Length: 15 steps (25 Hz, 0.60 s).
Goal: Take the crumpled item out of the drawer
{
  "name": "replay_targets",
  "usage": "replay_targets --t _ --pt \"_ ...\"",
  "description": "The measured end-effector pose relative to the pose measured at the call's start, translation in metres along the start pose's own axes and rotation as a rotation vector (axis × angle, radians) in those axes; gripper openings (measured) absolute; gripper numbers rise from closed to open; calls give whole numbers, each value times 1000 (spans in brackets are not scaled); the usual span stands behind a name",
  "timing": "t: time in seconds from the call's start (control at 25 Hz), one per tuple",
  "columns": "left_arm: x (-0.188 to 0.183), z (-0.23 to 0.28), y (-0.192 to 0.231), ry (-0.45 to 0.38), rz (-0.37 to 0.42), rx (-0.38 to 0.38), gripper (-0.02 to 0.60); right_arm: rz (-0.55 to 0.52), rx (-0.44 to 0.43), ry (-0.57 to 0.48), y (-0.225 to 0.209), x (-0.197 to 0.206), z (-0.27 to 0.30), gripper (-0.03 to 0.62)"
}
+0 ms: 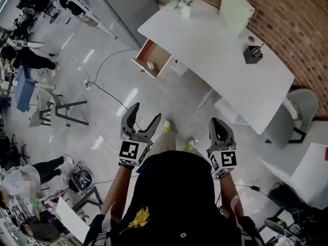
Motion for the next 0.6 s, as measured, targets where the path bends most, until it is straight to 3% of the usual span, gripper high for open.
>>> replay_targets --t 0.16,0.32,0.48,0.6 --pt "20 20 26 58 23 5 356 -21 -14 7 5 -6 31 28" --pt "27 55 63 22 -2 34 356 -39 -6 32 17 -7 72 28" --pt "39 99 121 -24 -70 60 356 -34 36 54 29 -7 132 28" --pt "58 132 175 13 -60 98 354 -21 67 73 42 -16 190 28"
Point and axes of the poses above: the fingertips, and each gripper's own axes: z forward along the fingers, y to its left, x out of its underside, the point moved 3 cm from there along -z, backward along the fingers, and after that the axes turned 5 degrees about z, right-handed, at the moved point
